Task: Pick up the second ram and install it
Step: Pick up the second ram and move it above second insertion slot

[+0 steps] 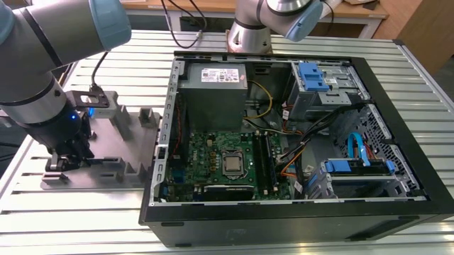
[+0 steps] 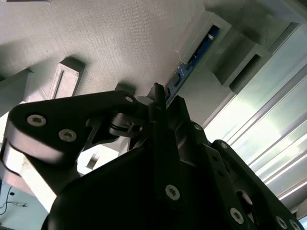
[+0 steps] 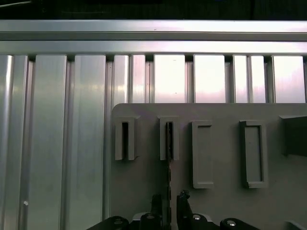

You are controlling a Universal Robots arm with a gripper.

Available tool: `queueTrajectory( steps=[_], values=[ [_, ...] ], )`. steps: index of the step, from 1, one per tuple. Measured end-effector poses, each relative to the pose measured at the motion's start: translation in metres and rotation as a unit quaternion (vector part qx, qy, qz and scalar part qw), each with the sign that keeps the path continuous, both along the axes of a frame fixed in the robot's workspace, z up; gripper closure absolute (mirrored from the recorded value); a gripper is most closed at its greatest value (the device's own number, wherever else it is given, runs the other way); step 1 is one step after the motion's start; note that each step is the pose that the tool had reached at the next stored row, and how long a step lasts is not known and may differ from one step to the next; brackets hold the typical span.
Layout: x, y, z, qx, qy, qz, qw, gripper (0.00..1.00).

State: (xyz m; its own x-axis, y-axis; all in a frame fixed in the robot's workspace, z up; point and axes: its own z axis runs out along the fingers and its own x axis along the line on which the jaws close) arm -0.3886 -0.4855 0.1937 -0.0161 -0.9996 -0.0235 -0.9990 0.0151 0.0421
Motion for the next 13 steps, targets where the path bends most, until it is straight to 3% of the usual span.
queueTrajectory(
  steps=[4, 13],
  values=[
    [0.0000, 0.0000, 0.0000, 0.0002, 0.0000, 0.000, 1.0000, 0.89],
    [0.0000, 0.0000, 0.0000, 0.0006, 0.0000, 0.000, 1.0000, 0.89]
  ],
)
